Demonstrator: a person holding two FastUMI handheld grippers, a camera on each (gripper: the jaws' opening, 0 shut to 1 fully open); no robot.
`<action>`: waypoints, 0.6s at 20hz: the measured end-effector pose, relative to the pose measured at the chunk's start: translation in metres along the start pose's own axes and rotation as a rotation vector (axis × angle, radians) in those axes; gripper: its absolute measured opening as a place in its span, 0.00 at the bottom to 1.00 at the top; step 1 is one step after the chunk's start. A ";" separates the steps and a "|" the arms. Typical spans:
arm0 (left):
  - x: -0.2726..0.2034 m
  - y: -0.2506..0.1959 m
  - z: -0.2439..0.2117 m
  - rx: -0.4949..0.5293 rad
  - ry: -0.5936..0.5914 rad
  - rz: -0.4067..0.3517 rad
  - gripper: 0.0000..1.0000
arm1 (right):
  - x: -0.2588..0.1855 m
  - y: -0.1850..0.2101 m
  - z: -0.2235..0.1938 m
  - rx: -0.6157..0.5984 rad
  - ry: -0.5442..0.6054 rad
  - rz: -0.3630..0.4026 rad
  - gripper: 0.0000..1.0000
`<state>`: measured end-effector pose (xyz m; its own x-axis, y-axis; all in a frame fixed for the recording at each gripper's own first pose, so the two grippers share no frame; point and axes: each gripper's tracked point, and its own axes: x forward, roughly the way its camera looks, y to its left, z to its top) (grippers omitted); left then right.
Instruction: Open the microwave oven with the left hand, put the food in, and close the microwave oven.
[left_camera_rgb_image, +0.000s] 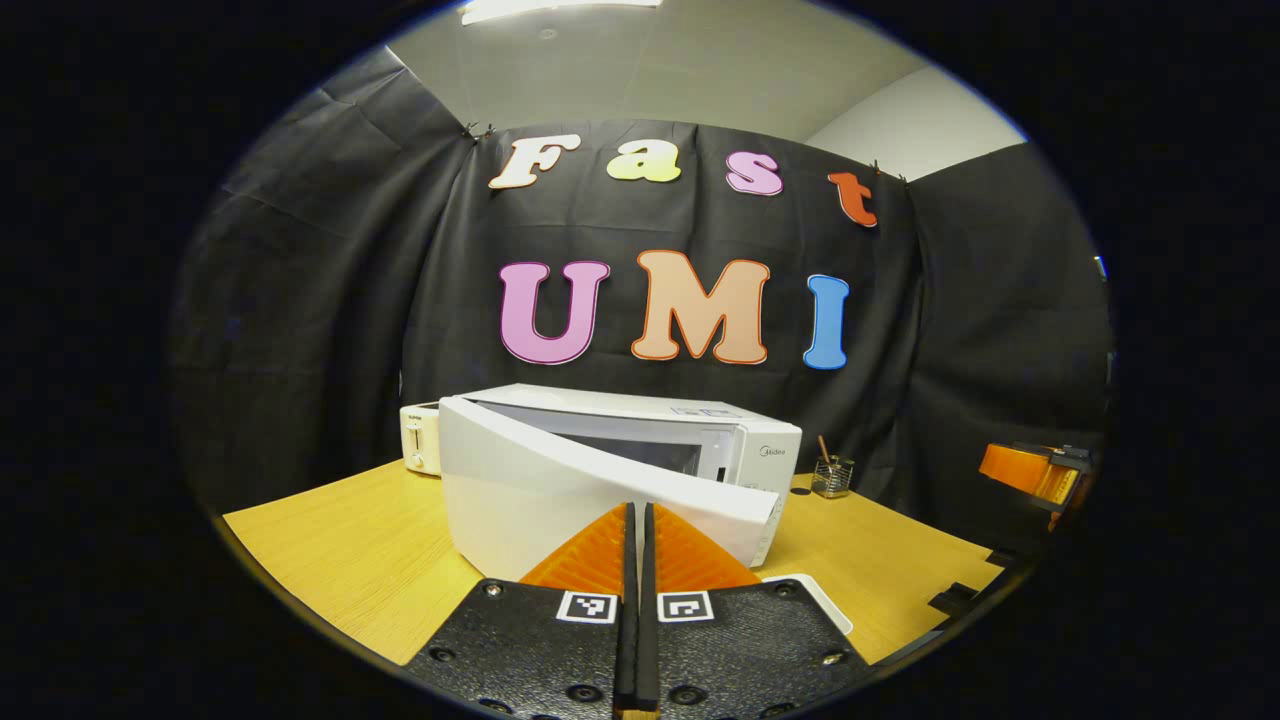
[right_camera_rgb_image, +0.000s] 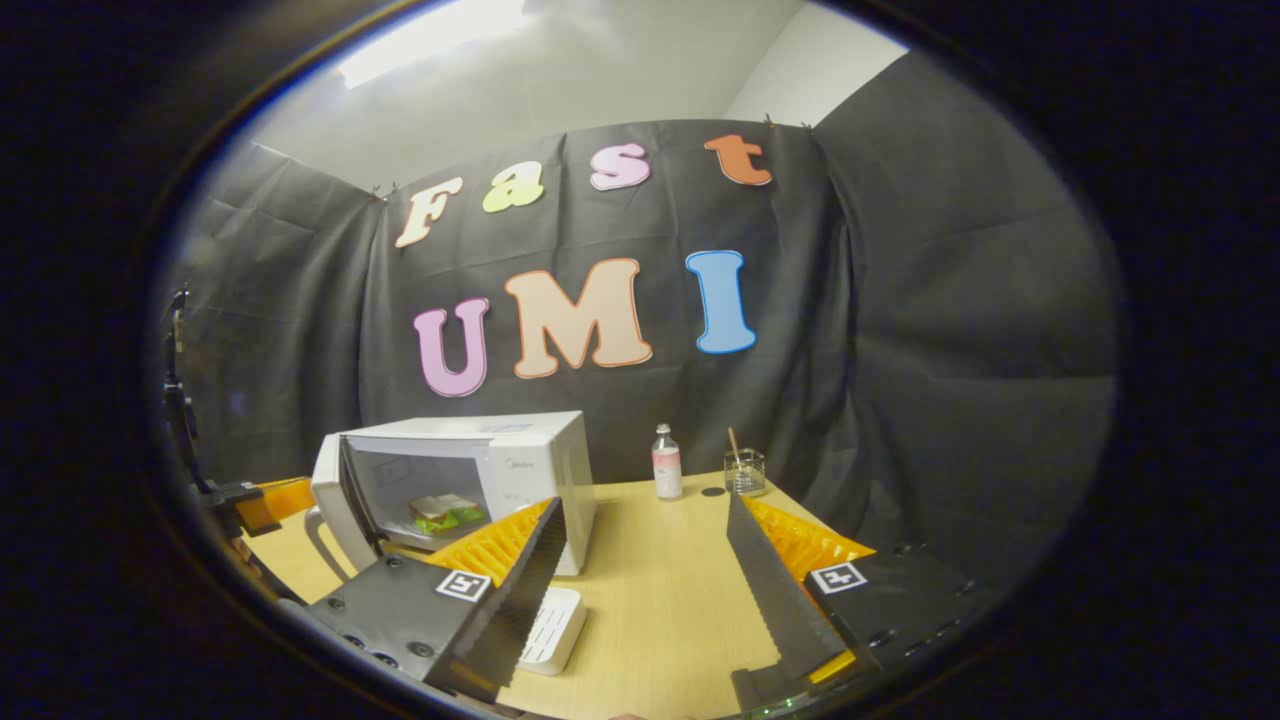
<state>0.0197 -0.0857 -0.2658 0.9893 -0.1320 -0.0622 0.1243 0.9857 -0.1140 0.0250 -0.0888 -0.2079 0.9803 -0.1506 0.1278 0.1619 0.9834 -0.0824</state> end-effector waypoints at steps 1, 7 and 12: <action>0.003 -0.002 0.000 -0.003 -0.003 -0.005 0.01 | 0.000 0.001 0.000 -0.002 0.002 0.001 0.92; 0.027 -0.010 -0.004 -0.012 0.008 -0.032 0.00 | 0.005 -0.007 -0.006 -0.005 0.016 -0.025 0.92; 0.045 -0.016 -0.009 0.016 0.005 -0.040 0.01 | 0.014 -0.023 -0.020 0.006 0.053 -0.079 0.92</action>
<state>0.0618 -0.1083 -0.2761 0.9830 -0.1722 -0.0629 0.1654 0.9810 -0.1010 0.0373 -0.1155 -0.2238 0.9690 -0.2331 0.0813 0.2387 0.9687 -0.0678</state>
